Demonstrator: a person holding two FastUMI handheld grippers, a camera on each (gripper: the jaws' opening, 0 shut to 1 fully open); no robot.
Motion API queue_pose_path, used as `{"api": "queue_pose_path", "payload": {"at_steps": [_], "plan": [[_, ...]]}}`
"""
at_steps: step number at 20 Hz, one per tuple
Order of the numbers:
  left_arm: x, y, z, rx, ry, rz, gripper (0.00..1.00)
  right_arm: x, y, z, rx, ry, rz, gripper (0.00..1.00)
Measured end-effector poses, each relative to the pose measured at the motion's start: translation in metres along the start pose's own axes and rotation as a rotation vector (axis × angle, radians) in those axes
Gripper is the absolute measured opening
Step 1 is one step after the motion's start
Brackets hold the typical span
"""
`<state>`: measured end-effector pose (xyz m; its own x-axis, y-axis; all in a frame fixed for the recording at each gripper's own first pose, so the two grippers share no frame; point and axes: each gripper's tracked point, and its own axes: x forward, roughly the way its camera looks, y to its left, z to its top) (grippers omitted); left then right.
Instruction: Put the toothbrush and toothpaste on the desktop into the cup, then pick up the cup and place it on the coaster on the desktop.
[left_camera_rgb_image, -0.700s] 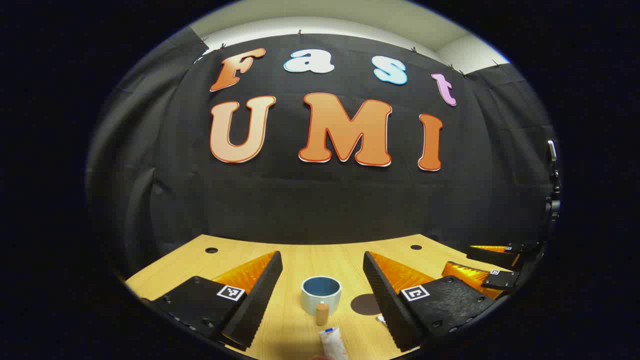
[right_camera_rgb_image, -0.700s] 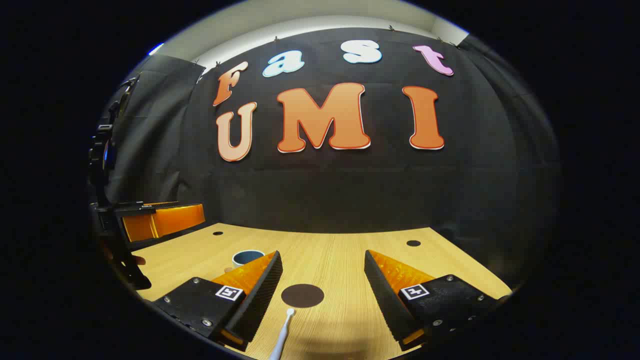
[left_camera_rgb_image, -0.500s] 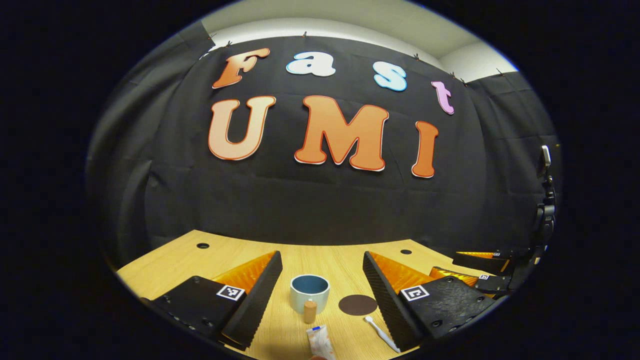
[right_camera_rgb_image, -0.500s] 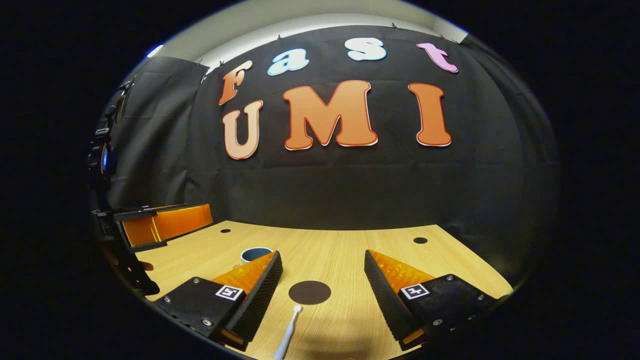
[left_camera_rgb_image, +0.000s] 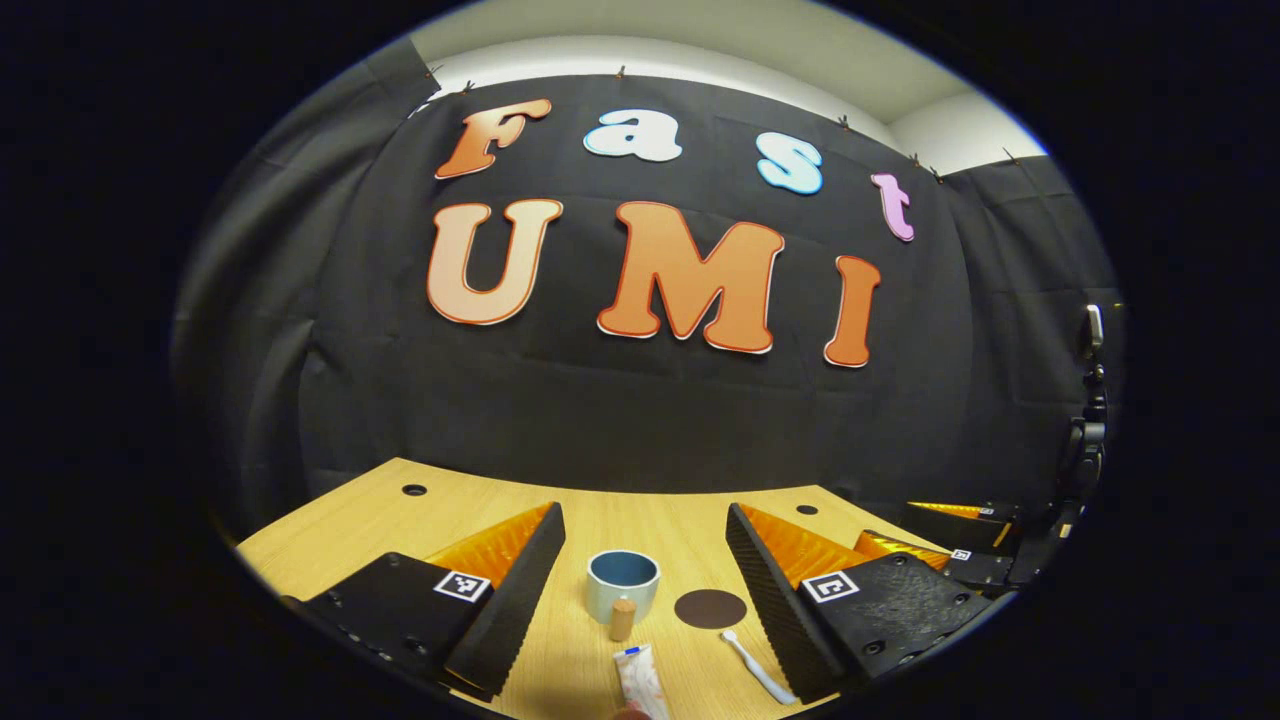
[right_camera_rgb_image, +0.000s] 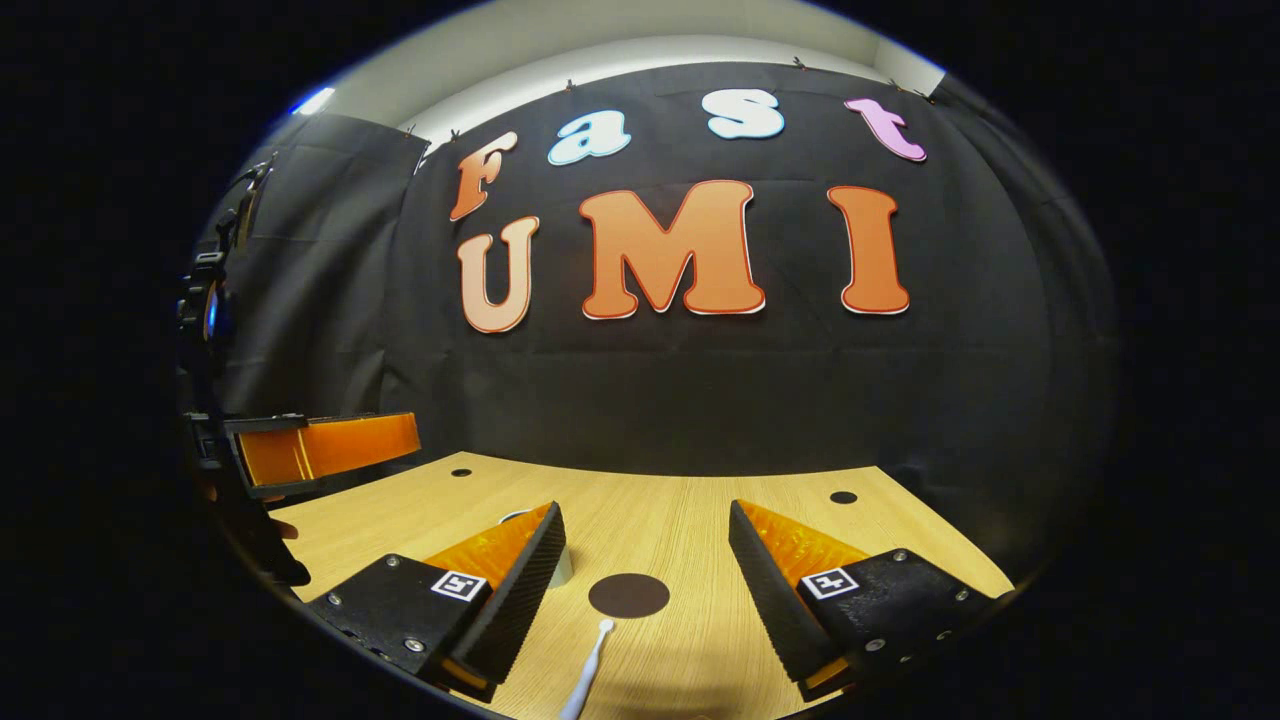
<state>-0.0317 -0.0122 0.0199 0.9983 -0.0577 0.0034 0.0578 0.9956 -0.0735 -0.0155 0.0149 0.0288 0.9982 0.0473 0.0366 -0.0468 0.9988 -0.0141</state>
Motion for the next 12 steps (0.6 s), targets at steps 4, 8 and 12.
{"api": "queue_pose_path", "payload": {"at_steps": [4,8,12], "plan": [[-0.003,-0.006,-0.005,-0.027,0.046,0.004,0.97,-0.004,0.006,-0.009,0.013,0.05,0.021,0.99],[-0.005,-0.006,-0.031,-0.092,0.176,0.026,0.97,-0.007,0.012,-0.027,-0.025,0.141,0.043,0.99],[-0.001,0.005,-0.076,-0.04,0.384,0.062,0.97,-0.005,0.018,-0.052,-0.007,0.274,0.08,0.98]]}}
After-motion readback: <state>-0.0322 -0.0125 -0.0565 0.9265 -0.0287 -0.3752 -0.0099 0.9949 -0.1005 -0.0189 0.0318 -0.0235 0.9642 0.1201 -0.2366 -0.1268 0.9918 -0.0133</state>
